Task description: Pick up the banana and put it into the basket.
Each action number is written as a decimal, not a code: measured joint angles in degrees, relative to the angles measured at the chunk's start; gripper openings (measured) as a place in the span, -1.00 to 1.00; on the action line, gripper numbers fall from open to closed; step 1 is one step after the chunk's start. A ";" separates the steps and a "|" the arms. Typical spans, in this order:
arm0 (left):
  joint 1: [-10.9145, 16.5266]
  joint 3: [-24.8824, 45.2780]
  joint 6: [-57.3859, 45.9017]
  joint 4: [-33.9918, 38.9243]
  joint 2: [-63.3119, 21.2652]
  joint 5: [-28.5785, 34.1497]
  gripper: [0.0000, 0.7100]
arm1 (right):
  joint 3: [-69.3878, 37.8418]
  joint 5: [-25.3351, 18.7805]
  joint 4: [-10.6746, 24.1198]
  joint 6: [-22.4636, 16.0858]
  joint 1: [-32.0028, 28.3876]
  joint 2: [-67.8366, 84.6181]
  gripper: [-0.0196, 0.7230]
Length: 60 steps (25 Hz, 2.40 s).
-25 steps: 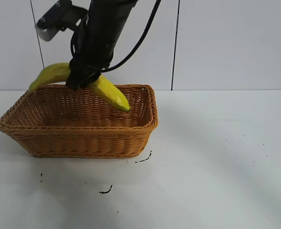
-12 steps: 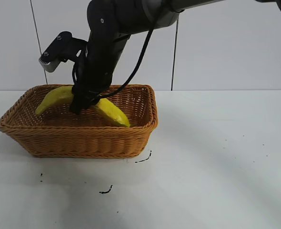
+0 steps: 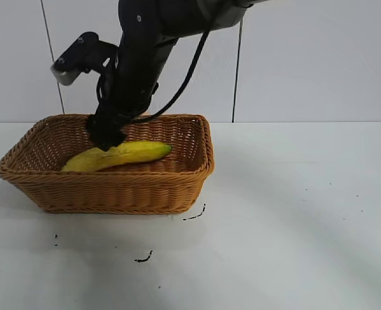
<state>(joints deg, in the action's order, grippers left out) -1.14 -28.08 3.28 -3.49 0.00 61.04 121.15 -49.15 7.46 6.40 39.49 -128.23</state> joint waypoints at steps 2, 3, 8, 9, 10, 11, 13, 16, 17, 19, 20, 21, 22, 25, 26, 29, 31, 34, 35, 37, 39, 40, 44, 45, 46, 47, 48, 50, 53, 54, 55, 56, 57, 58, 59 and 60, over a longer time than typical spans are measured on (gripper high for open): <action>0.00 0.00 0.00 0.00 0.00 0.00 0.96 | 2.72 -5.11 -0.87 -1.75 -0.96 0.29 0.82; 0.00 0.00 0.00 0.00 0.00 0.00 0.96 | 3.90 -7.26 -1.61 -2.21 -1.74 0.29 0.82; 0.00 0.00 0.00 0.00 0.00 0.00 0.96 | 7.05 -16.13 -7.46 -5.73 -8.11 0.29 0.82; 0.00 0.00 0.00 0.00 0.00 0.00 0.96 | 7.17 -17.42 -8.48 -6.40 -9.43 0.29 0.82; 0.00 0.00 0.00 0.00 0.00 0.00 0.96 | 7.17 -18.25 -8.97 -7.38 -11.00 0.29 0.82; 0.00 0.00 0.00 0.00 0.00 0.00 0.96 | 7.17 -18.73 -9.09 -7.75 -12.54 0.29 0.82; 0.00 0.00 0.00 0.00 0.00 0.00 0.96 | 7.17 -19.10 -9.10 -8.27 -15.24 0.29 0.82; 0.00 0.00 0.00 0.00 0.00 0.00 0.96 | 7.17 -19.73 -8.40 -8.33 -19.51 0.29 0.82; 0.00 0.00 0.00 0.00 0.00 0.00 0.96 | 7.17 -19.99 -8.13 -8.33 -21.20 0.29 0.82; 0.00 0.00 0.00 0.00 0.00 0.00 0.96 | 7.17 -20.10 -7.46 -8.33 -24.68 0.29 0.82; 0.00 0.00 0.00 0.00 0.00 0.00 0.96 | 7.17 -20.12 -7.46 -8.33 -26.69 0.29 0.82; 0.00 0.00 0.00 0.00 0.00 0.00 0.96 | 7.17 -20.23 -7.46 -8.33 -28.71 0.29 0.82; 0.00 0.00 0.00 0.00 0.00 0.00 0.96 | 7.17 -20.31 -7.46 -8.33 -30.63 0.29 0.82; 0.00 0.00 0.00 0.00 0.00 0.00 0.96 | 7.17 -20.48 -7.46 -8.33 -35.13 0.13 0.82; 0.00 0.00 0.00 0.00 0.00 0.00 0.96 | 7.17 -20.54 -8.21 -8.33 -36.10 0.13 0.82; 0.00 0.00 0.00 0.00 0.00 0.00 0.96 | 7.17 -20.54 -9.03 -8.33 -38.23 0.13 0.82; 0.00 0.00 0.00 0.00 0.00 0.00 0.96 | 7.17 -20.54 -9.17 -8.33 -38.57 0.20 0.82; 0.00 0.00 0.00 0.00 0.00 0.00 0.96 | 5.11 -20.54 -10.00 -8.33 -38.66 1.91 0.82; 0.00 0.00 0.00 0.00 0.00 0.00 0.96 | 3.35 -20.54 -10.14 -8.21 -38.66 2.97 0.82; 0.00 0.00 0.00 0.00 0.00 0.00 0.96 | -1.55 -20.47 -10.21 -7.73 -38.66 6.35 0.82; 0.00 0.00 0.00 0.00 0.00 0.00 0.96 | -7.37 -20.47 -10.25 -6.81 -38.66 10.41 0.82; 0.00 0.00 0.00 0.00 0.00 0.00 0.96 | -10.95 -20.47 -10.25 -6.40 -38.66 12.92 0.82; 0.00 0.00 0.00 0.00 0.00 0.00 0.96 | -26.24 -20.41 -10.18 -5.73 -38.66 24.65 0.81; 0.00 0.00 0.00 0.00 0.00 0.00 0.96 | -29.67 -20.41 -10.18 -5.38 -38.66 28.11 0.81; 0.00 0.00 0.00 0.00 0.00 0.00 0.96 | -33.74 -20.41 -10.13 -5.14 -38.66 31.13 0.81; 0.00 0.00 0.00 0.00 0.00 0.00 0.96 | -37.68 -20.41 -10.06 -5.02 -38.66 34.76 0.81; 0.00 0.00 0.00 0.00 0.00 0.00 0.96 | -41.50 -20.41 -9.74 -4.90 -38.66 38.42 0.81; 0.00 0.00 0.00 0.00 0.00 0.00 0.96 | -48.21 -20.41 -9.11 -4.90 -38.66 45.19 0.81; 0.00 0.00 0.00 0.00 0.00 0.00 0.96 | -58.22 -19.08 -8.77 -5.65 -38.66 55.71 0.81; 0.00 0.00 0.00 0.00 0.00 0.00 0.96 | -61.67 -18.53 -8.71 -5.85 -38.66 59.30 0.81; 0.00 0.00 0.00 0.00 0.00 0.00 0.96 | -65.15 -17.65 -8.65 -5.92 -38.66 62.76 0.81; 0.00 0.00 0.00 0.00 0.00 0.00 0.96 | -68.00 -16.77 -8.60 -6.04 -38.66 66.23 0.81; 0.00 0.00 0.00 0.00 0.00 0.00 0.96 | -71.47 -15.75 -8.36 -6.04 -38.66 69.17 0.81; 0.00 0.00 0.00 0.00 0.00 0.00 0.96 | -74.86 -14.61 -8.19 -6.40 -38.66 72.77 0.81; 0.00 0.00 0.00 0.00 0.00 0.00 0.96 | -77.65 -13.46 -7.98 -6.40 -38.66 76.37 0.81; 0.00 0.00 0.00 0.00 0.00 0.00 0.96 | -80.87 -12.18 -7.46 -6.40 -38.66 79.39 0.81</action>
<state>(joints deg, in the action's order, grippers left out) -1.14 -28.08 3.28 -3.49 0.00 61.04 40.28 -61.33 0.00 0.00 0.83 -48.84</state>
